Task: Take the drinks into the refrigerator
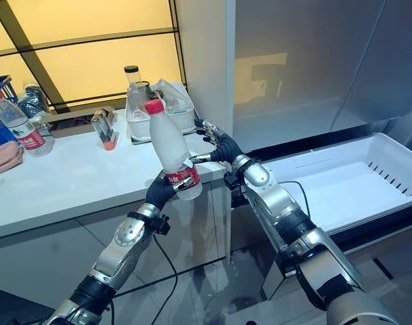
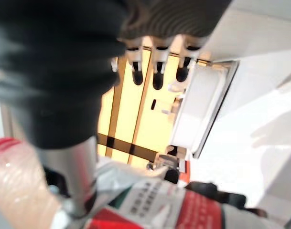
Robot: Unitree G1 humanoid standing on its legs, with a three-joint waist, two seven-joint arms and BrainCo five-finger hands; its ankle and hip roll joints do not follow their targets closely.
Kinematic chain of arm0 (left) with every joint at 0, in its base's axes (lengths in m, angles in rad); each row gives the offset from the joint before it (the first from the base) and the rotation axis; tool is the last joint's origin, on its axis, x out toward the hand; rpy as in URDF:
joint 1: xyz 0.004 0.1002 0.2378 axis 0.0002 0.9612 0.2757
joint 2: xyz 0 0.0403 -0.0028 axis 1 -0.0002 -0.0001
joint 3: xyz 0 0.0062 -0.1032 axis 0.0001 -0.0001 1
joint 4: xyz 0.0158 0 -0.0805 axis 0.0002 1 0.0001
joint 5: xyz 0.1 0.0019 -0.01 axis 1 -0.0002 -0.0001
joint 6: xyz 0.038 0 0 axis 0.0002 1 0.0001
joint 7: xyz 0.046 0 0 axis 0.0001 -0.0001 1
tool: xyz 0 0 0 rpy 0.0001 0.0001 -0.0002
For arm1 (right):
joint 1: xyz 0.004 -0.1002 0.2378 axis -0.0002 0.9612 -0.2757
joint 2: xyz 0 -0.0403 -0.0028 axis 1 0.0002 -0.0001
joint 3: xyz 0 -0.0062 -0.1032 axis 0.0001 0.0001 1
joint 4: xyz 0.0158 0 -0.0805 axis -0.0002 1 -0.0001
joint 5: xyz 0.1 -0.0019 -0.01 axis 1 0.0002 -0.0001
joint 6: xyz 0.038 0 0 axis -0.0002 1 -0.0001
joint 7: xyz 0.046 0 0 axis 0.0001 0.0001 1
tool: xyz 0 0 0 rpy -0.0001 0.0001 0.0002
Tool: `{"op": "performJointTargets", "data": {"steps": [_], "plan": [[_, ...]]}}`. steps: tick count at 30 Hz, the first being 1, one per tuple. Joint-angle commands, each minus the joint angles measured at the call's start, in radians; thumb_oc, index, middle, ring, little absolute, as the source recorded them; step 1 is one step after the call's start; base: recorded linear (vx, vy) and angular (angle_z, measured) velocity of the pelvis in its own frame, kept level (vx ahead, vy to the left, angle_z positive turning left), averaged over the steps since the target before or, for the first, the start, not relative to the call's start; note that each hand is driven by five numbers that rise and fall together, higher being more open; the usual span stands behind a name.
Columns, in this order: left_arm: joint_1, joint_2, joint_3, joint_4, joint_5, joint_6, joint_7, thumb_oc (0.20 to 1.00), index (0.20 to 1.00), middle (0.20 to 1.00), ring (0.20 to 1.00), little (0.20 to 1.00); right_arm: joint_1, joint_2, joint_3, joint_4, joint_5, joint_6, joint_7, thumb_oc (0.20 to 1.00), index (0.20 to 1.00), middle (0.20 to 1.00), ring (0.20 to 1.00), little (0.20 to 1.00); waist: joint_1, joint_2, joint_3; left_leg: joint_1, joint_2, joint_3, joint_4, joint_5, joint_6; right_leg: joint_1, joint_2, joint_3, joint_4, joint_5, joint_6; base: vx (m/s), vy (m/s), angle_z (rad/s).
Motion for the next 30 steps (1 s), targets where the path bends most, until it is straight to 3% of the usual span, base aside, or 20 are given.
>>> {"op": "performJointTargets", "data": {"steps": [1, 8, 16, 30], "plan": [[-0.201, -0.040, -0.065, -0.126, -0.001, -0.094, -0.033, 0.200, 0.200, 0.200, 0.200, 0.200, -0.147, 0.084, 0.068, 0.077, -0.014, -0.018, -0.003, 1.000, 1.000, 1.000, 1.000, 1.000, 0.015, -0.054, -0.048, -0.083, -0.063, -0.015, 0.038, 0.005, 0.074, 0.085, -0.022, -0.037, 0.105, -0.139, 0.031, 0.00, 0.000, 0.00], [-0.208, -0.038, -0.065, -0.105, 0.001, -0.088, -0.039, 0.200, 0.200, 0.200, 0.200, 0.200, -0.116, 0.089, 0.105, 0.069, 0.086, 0.007, 0.055, 1.000, 1.000, 1.000, 1.000, 1.000, 0.014, -0.052, -0.043, -0.072, -0.061, -0.017, 0.034, -0.003, 0.073, 0.093, -0.022, -0.041, 0.106, -0.147, 0.033, 0.01, 0.002, 0.00], [-0.084, -0.003, 0.022, -0.128, 0.022, -0.095, -0.041, 0.200, 0.200, 0.200, 0.200, 0.200, 0.021, -0.043, -0.006, -0.160, 0.162, -0.022, 0.067, 1.000, 1.000, 1.000, 1.000, 1.000, 0.012, -0.056, -0.038, -0.084, -0.061, -0.016, 0.040, 0.004, 0.074, 0.079, -0.025, -0.041, 0.110, -0.138, 0.034, -0.01, -0.001, 0.00], [-0.077, 0.009, 0.068, -0.076, 0.088, -0.107, -0.017, 0.200, 0.200, 0.200, 0.200, 0.200, 0.092, -0.133, -0.080, -0.232, 0.218, -0.022, 0.095, 1.000, 1.000, 1.000, 1.000, 1.000, 0.000, -0.054, -0.042, -0.077, -0.059, -0.014, 0.044, -0.002, 0.074, 0.084, -0.025, -0.038, 0.116, -0.144, 0.034, 0.00, 0.000, 0.00]]}}
